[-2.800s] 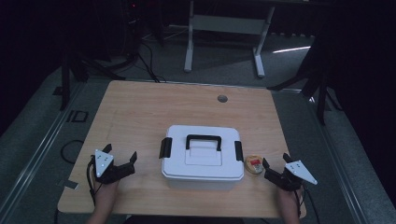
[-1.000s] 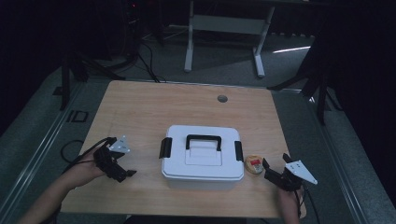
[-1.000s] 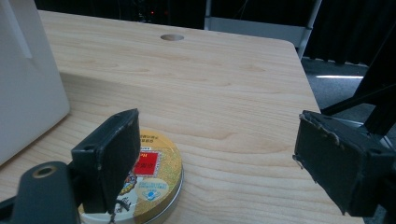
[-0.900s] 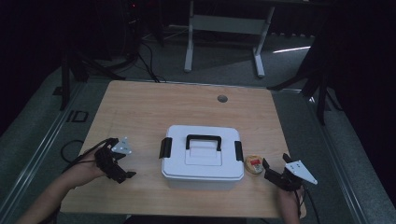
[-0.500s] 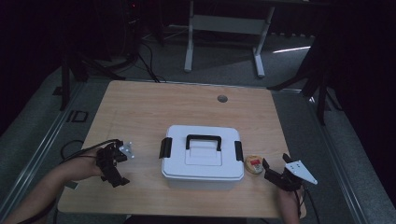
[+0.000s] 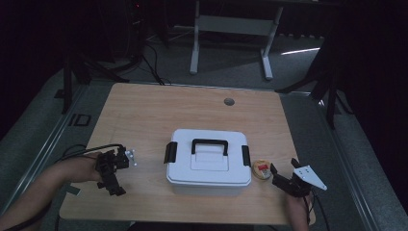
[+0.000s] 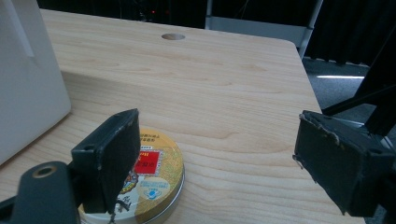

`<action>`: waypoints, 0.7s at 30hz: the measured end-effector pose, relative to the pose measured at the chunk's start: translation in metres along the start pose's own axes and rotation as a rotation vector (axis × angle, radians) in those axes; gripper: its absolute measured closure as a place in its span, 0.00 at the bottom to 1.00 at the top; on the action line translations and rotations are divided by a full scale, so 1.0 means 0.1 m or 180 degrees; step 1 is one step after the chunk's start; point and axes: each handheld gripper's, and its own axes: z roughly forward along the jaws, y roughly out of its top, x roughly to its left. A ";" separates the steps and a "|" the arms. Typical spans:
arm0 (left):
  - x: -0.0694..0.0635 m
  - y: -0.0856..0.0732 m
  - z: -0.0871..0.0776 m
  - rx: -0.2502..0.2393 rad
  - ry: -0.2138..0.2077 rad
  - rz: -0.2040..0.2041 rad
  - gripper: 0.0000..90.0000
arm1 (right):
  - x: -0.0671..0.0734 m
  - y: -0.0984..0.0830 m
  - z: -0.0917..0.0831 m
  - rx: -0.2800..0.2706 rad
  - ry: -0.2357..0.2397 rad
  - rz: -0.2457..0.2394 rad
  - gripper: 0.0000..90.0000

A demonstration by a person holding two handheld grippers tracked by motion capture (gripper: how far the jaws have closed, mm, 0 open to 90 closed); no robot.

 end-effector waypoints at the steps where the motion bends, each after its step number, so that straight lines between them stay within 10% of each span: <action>1: 0.00 0.00 0.00 0.0000 0.0000 0.0000 0.05 | 0.00 0.00 0.00 0.0000 0.0000 0.0000 0.16; 5: 0.02 0.04 -0.12 -0.0202 0.0007 -0.0065 0.06 | 0.00 0.00 0.00 -0.0002 0.0003 0.0003 0.16; 10: 0.01 0.11 -0.20 -0.0042 -0.0093 -0.0198 0.06 | 0.00 0.00 0.00 0.0002 0.0002 -0.0005 0.16; 21: -0.04 0.24 -0.43 -0.0298 -0.0041 -0.0045 0.06 | 0.00 0.00 0.00 0.0011 0.0007 -0.0008 0.16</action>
